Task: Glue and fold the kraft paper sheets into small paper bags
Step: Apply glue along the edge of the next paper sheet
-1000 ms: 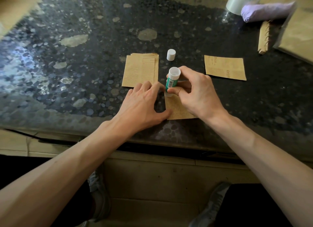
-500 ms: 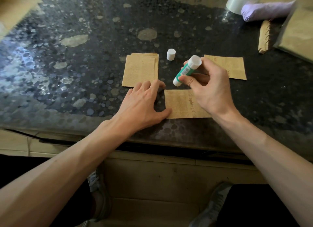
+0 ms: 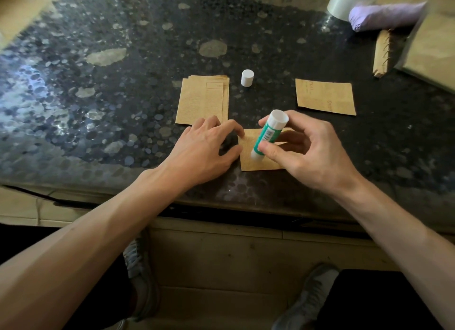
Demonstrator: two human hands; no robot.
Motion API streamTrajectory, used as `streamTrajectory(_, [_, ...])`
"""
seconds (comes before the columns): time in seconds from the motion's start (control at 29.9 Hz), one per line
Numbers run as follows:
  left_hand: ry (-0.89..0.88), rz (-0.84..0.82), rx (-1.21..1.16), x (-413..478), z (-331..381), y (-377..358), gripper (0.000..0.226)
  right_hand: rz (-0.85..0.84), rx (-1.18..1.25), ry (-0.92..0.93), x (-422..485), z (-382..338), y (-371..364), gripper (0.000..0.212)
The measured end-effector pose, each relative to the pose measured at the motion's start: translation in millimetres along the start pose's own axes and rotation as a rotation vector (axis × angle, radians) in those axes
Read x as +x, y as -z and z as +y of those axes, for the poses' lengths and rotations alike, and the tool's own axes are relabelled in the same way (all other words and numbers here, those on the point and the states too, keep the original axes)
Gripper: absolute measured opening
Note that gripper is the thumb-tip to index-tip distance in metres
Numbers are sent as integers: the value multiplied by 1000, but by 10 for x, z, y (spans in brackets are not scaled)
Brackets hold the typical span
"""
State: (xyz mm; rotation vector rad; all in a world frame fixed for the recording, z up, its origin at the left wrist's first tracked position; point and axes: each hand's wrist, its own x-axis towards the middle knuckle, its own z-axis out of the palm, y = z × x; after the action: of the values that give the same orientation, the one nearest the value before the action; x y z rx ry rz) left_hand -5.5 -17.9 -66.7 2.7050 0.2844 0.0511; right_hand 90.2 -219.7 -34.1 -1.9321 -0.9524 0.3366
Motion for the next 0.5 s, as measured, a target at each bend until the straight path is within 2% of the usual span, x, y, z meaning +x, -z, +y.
streamTrajectory(0.23, [-21, -4, 29, 5, -13, -9, 46, -94, -43, 46, -2, -9, -93, 34])
streamTrajectory(0.5, [-26, 9, 25, 4, -20, -13, 48, -6, -118, 18, 22, -37, -139, 43])
